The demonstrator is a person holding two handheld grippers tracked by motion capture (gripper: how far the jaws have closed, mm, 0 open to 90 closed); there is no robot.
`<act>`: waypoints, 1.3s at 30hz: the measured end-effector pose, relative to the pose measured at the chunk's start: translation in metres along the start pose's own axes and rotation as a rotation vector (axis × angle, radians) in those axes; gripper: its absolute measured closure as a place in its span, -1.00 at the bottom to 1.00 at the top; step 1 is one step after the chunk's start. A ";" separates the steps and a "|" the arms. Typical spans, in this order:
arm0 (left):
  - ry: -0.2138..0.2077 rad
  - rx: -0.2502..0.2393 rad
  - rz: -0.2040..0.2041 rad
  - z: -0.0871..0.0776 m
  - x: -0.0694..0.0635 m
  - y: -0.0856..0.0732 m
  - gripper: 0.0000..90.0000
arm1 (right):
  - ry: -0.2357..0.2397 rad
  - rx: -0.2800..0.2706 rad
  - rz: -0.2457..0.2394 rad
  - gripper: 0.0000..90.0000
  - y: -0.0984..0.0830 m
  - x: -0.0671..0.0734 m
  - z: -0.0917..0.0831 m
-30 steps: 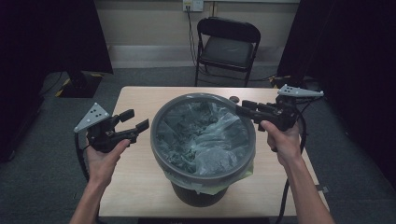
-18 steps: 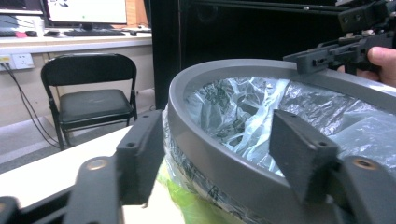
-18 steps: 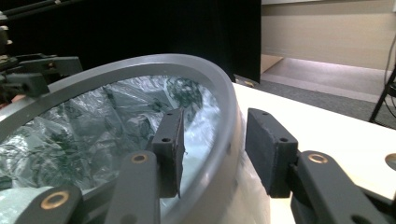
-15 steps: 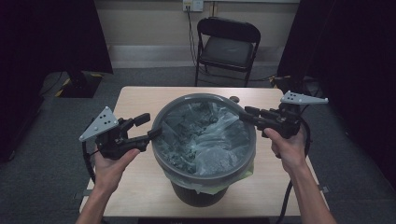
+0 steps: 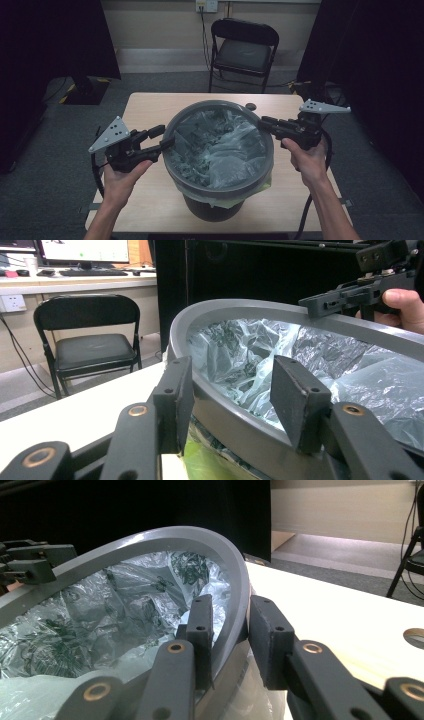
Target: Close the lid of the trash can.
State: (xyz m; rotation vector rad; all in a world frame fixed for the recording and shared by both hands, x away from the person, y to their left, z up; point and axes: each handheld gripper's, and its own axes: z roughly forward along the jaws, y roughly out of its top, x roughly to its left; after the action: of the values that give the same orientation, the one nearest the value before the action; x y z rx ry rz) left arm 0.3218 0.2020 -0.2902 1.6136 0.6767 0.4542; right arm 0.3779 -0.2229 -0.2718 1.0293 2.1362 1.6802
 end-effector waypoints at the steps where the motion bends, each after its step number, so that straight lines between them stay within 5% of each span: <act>1: -0.001 -0.006 -0.014 0.000 0.000 -0.001 0.15 | -0.001 0.000 -0.005 0.61 0.000 0.000 0.000; 9: -0.016 -0.008 -0.034 0.001 0.006 0.001 -0.04 | 0.043 -0.037 0.012 0.45 -0.001 -0.005 0.001; 18: 0.014 -0.037 -0.049 -0.007 0.015 0.005 -0.21 | 0.048 -0.079 0.010 0.22 0.006 -0.007 0.004; 22: 0.067 -0.049 -0.065 -0.014 0.022 0.004 -0.27 | 0.011 -0.096 -0.003 0.06 0.008 -0.010 0.001; 24: 0.141 -0.033 -0.049 -0.016 0.023 0.001 -0.28 | -0.020 -0.103 -0.002 -0.08 0.008 -0.014 -0.001; 27: 0.128 -0.012 -0.063 -0.018 0.027 -0.005 -0.32 | -0.047 -0.108 0.013 -0.17 0.006 -0.018 -0.005; 32: 0.167 -0.006 -0.096 -0.024 0.034 -0.016 -0.34 | -0.100 -0.106 0.021 -0.27 0.000 -0.026 -0.015; 39: 0.194 0.059 -0.089 -0.020 0.038 -0.030 -0.47 | -0.161 -0.103 0.020 -0.42 -0.012 -0.034 -0.030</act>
State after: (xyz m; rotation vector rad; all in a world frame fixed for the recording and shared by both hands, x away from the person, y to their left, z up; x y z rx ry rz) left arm 0.3325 0.2440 -0.3197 1.6006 0.9113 0.5338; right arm 0.3808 -0.2688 -0.2814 1.1181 1.9251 1.6377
